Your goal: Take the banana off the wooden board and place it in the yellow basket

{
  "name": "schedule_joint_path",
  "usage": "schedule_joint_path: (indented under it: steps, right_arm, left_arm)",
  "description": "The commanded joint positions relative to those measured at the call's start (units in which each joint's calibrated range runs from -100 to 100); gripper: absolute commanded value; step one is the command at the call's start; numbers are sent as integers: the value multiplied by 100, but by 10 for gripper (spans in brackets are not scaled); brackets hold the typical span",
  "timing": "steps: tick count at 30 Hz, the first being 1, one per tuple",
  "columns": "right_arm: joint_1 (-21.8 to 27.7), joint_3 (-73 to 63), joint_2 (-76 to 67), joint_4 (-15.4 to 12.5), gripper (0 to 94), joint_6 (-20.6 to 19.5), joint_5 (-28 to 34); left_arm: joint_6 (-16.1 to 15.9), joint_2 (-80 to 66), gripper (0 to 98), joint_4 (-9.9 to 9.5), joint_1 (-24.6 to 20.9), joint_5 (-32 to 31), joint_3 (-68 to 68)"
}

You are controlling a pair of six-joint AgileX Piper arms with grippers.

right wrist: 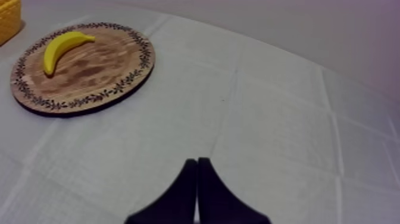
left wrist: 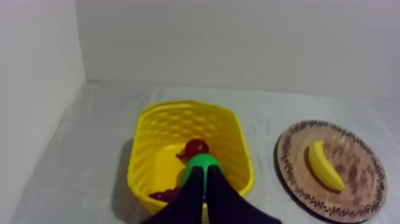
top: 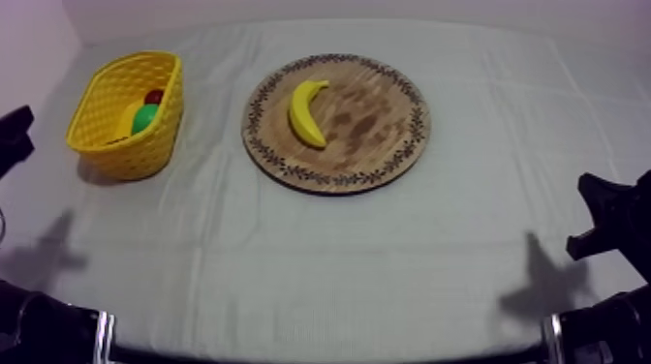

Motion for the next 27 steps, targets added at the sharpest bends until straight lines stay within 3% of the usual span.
schedule_joint_path:
  steps: [1, 14, 23, 27]
  right_arm:
    - [0, -3, 0, 0, 3, 0, 4]
    - [0, -3, 0, 0, 3, 0, 4]
    - [0, -3, 0, 0, 3, 1, 4]
    - [0, -3, 0, 0, 3, 0, 4]
  left_arm:
    - [13, 560, 0, 6, 12, 135, -850]
    - [-131, 2794, 0, 92, 167, 1132, -3843]
    - [19, 4415, 0, 104, 447, 1966, -6229]
    - [230, 5132, 0, -105, 752, 2312, -7177]
